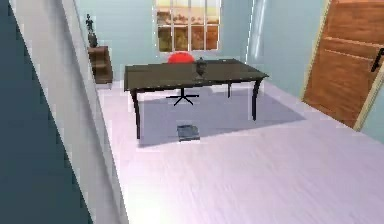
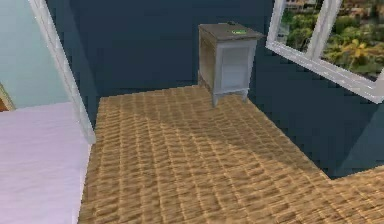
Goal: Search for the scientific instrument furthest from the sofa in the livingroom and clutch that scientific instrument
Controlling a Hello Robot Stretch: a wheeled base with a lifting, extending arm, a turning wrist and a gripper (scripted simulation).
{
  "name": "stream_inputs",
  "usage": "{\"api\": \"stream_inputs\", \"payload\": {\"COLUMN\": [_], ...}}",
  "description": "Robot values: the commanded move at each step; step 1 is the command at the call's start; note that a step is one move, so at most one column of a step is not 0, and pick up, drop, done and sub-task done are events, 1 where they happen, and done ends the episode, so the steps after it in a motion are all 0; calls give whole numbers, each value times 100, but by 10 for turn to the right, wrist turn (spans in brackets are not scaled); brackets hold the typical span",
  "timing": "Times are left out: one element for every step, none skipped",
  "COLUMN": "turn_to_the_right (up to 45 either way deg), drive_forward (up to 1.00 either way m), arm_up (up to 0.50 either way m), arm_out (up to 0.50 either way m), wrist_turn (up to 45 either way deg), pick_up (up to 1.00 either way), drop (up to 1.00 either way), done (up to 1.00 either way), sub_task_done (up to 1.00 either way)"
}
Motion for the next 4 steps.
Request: {"api": "stream_inputs", "payload": {"turn_to_the_right": [420,0,-450,-90], "drive_forward": [0,50,0,0], "arm_up": [0,0,0,0], "arm_out": [0,0,0,0], "wrist_turn": [0,0,0,0], "pick_up": [0,0,0,0], "drop": [0,0,0,0], "done": [0,0,0,0], "sub_task_done": [0,0,0,0]}}
